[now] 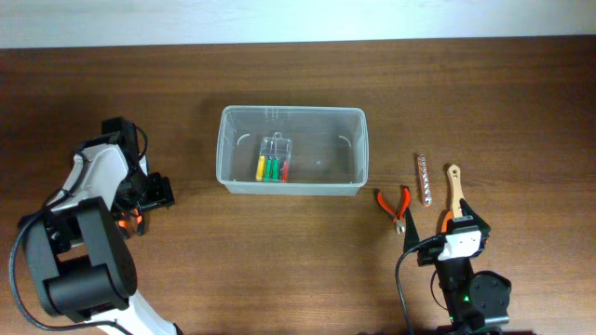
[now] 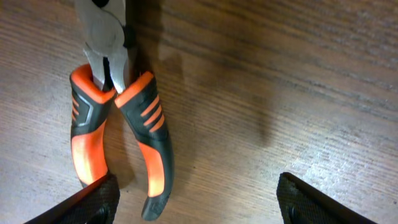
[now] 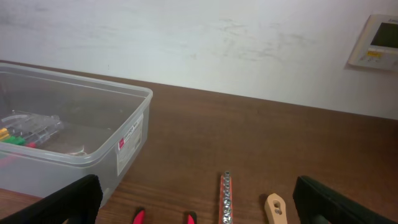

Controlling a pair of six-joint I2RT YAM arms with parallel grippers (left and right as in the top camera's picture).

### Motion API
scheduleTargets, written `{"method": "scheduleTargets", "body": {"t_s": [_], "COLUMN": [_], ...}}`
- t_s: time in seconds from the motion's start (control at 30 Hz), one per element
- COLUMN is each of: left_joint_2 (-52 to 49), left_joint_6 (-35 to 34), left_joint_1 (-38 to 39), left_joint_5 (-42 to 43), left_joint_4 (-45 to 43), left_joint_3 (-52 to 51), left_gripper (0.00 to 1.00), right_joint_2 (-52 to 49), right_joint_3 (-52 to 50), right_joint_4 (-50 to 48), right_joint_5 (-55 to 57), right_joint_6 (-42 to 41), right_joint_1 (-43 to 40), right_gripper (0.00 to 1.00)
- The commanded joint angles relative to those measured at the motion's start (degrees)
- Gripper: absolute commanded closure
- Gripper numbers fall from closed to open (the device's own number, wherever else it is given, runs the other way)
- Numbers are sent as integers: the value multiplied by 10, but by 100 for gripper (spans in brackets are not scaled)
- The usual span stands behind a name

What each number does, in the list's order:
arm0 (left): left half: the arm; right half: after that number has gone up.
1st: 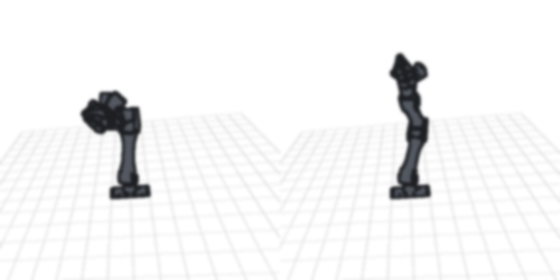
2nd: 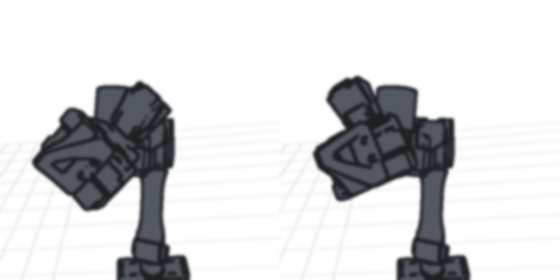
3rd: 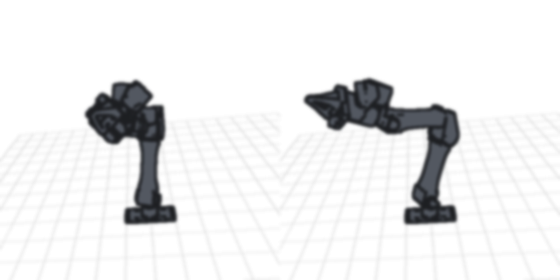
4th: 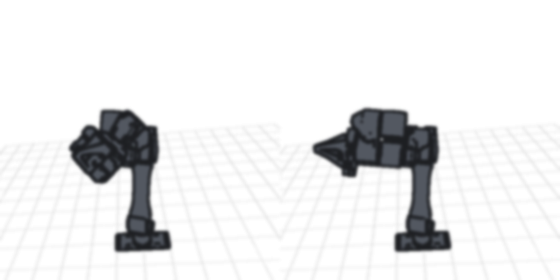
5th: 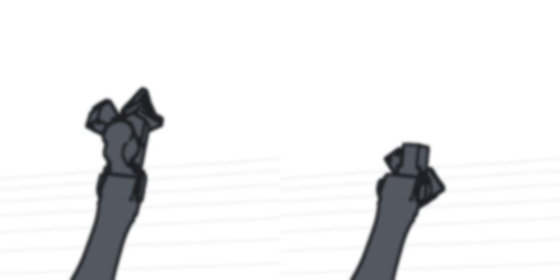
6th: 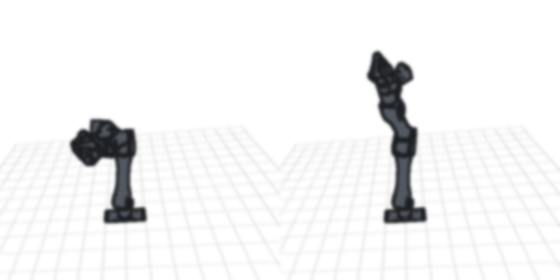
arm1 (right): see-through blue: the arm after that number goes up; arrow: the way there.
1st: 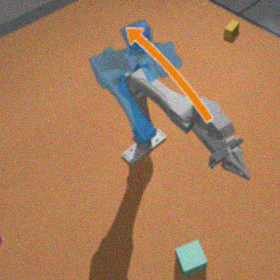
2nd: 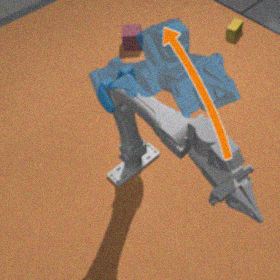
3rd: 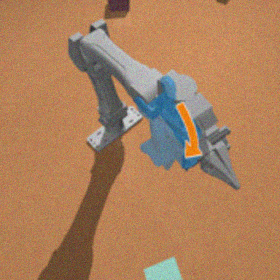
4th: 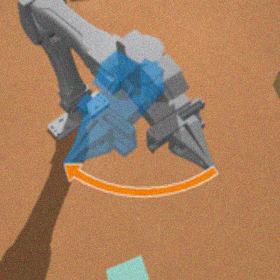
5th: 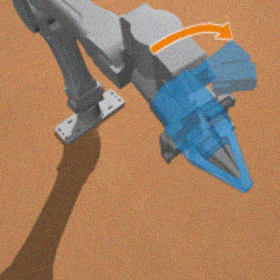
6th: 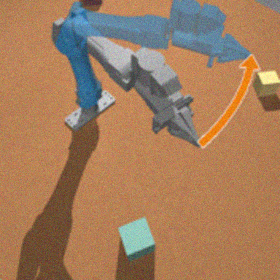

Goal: Pack container
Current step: 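Lower the left gripper onto the orange-black pliers and grasp them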

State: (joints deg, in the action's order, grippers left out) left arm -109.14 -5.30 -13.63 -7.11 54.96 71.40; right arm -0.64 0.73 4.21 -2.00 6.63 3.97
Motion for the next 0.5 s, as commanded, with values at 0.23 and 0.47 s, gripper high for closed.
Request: {"method": "scheduleTargets", "body": {"t_s": [0.23,0.47], "left_joint_2": [-9,-35], "left_joint_6": [12,24], "left_joint_1": [-18,-41], "left_joint_5": [-1,33], "left_joint_4": [-20,-21], "left_joint_3": [-1,-1], "left_gripper": [17,17], "right_joint_2": [3,3], "right_joint_3": [-4,-4], "right_joint_4": [0,0], "right_joint_5": [5,5], "right_joint_6": [4,4], "right_joint_1": [1,1], "right_gripper": [1,1]}}
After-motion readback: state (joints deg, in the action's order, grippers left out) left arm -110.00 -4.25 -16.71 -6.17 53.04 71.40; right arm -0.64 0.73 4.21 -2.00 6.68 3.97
